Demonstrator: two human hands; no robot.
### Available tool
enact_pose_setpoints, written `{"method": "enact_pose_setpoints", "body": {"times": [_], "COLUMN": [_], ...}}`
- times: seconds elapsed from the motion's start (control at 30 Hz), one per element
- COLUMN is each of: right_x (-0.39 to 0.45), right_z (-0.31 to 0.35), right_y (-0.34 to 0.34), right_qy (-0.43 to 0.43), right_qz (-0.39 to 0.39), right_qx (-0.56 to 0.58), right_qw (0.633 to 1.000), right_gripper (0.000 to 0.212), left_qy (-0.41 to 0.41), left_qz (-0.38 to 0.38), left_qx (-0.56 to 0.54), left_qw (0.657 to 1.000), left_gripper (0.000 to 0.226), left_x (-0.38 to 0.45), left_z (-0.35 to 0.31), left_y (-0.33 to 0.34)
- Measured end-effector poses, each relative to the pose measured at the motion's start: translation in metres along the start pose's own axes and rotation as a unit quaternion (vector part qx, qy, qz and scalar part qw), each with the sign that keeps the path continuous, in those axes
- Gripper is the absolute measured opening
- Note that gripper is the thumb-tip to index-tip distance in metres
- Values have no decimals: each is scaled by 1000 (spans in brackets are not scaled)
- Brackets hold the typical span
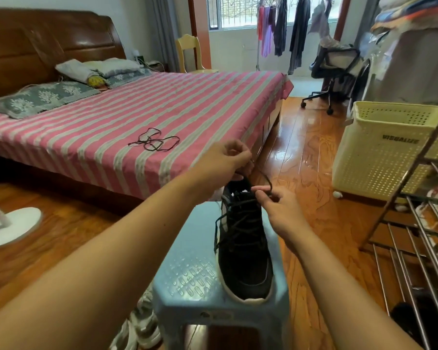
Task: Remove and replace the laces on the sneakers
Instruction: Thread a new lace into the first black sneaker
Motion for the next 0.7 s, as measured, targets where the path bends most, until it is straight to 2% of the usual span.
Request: {"method": "enact_pose_setpoints", "body": {"times": [0.07,0.13,0.23,0.3,0.33,0.47,0.6,0.7], "right_x": [11,14,18,18,17,19,14,9], "right_z": [1,11,20,23,23,18,15,23], "right_y": [-7,-10,-14,-15,-15,-23,-34,-31], "right_qy": [-18,-38,-43,-37,-23,62,71,42], "right_qz": [-21,-12,23,32,36,25,-26,-20], "right_qx": [-59,-118,-147,-140,-113,64,99,107], "right_qw": [998,992,988,989,993,996,992,993], "right_gripper": [27,26,22,24,26,22,26,25], "left_qy": [-9,-28,-47,-55,-54,-41,-35,-25], "left_qz": [-25,-5,54,35,22,6,14,23], "left_qx": [21,55,74,42,24,-24,-19,-6], "left_qw": [999,998,995,997,998,999,999,999], "left_gripper": [11,26,64,90,95,83,77,81], "left_x": [-8,-16,-28,-31,-30,-30,-32,-31], "left_z": [24,54,93,104,108,107,106,107], "left_y": [-2,-4,-3,-2,-2,0,1,2]}}
Point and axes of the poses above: each hand's wrist, its own x-axis towards the middle knuckle, its own y-axis out of the palm, z = x × y, the point moved 6 cm from there along x, towards the middle knuckle, and after that the axes turned 11 degrees about y, right-handed, at the moved point
